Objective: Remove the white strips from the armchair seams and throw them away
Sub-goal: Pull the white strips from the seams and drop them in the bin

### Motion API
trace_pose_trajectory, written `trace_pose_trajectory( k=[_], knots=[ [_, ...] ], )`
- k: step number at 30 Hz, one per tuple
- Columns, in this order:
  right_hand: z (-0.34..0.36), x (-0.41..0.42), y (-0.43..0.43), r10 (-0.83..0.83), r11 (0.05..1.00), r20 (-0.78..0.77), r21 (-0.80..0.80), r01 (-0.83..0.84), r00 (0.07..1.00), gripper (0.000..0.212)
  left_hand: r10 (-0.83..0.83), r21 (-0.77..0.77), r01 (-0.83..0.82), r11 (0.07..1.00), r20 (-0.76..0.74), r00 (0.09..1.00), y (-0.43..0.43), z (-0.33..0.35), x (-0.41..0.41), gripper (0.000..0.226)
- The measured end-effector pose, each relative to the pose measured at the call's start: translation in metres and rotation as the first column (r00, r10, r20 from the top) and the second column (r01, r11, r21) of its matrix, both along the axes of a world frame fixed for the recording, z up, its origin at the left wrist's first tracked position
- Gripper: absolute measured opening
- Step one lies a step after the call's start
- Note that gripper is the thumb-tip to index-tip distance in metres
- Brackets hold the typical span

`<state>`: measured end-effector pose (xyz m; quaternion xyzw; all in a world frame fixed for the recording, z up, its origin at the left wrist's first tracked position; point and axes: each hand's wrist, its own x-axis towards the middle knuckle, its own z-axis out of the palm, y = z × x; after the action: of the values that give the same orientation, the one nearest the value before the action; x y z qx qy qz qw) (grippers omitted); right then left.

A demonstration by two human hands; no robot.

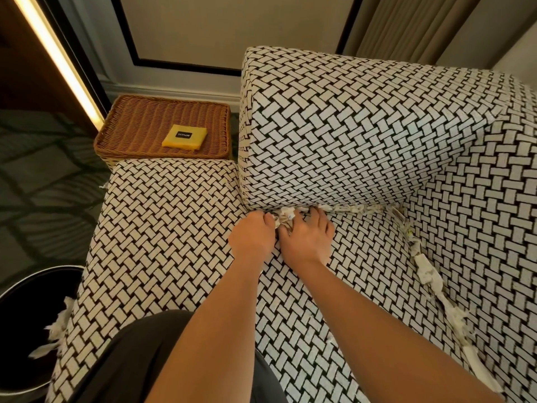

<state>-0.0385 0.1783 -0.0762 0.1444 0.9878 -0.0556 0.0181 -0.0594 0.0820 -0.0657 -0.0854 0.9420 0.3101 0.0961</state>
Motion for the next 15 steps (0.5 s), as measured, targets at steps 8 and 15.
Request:
trace_pose_trajectory(
  k=[8, 15],
  knots=[
    [-0.001, -0.001, 0.003, 0.067, 0.982, -0.206, -0.162, -0.101, 0.976, 0.03, 0.016, 0.108, -0.019, 0.994, 0.028, 0.999, -0.004, 0.001, -0.002, 0.034],
    [0.008, 0.013, -0.002, 0.254, 0.915, -0.25, -0.251, -0.316, 0.934, 0.011, 0.122, 0.285, -0.138, 0.948, 0.073, 0.99, -0.009, 0.008, 0.006, 0.035]
  ],
)
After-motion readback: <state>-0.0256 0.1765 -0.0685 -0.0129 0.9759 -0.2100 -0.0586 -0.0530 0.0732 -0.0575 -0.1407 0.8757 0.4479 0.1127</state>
